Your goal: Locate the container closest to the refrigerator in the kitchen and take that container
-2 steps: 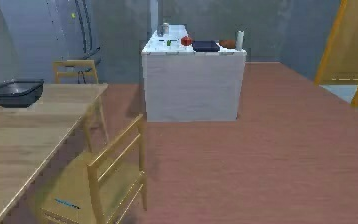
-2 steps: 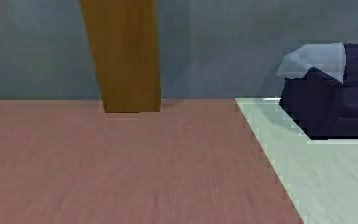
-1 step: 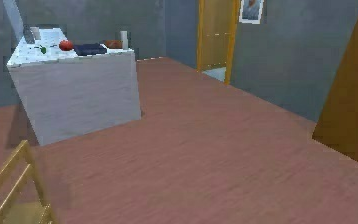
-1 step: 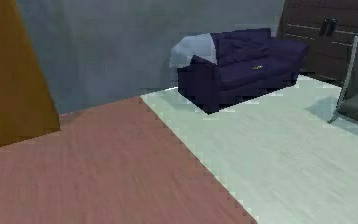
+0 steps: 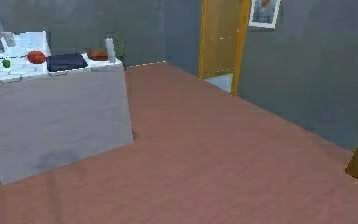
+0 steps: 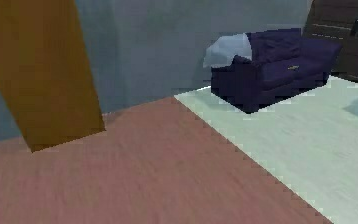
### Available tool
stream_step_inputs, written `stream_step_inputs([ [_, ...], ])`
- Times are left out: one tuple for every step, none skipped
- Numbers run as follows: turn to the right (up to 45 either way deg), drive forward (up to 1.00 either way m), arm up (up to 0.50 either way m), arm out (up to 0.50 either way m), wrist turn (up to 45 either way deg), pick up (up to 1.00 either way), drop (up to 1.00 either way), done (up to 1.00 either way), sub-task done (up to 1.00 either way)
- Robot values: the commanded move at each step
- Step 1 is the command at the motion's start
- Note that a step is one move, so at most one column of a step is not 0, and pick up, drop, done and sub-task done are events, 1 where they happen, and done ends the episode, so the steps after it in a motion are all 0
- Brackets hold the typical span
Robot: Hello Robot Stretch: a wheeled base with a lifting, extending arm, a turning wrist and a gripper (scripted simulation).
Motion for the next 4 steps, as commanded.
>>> stream_step_inputs([
  [-42.0,0.00,0.00,0.00,0.0,0.00,0.00,0.00,0.00],
  [0.0,0.85,0.00,0.00,0.0,0.00,0.00,0.00,0.00],
  [-45.0,0.00,0.00,0.00,0.0,0.00,0.00,0.00,0.00],
  [42.0,0.00,0.00,0.00,0.0,0.00,0.00,0.00,0.00],
])
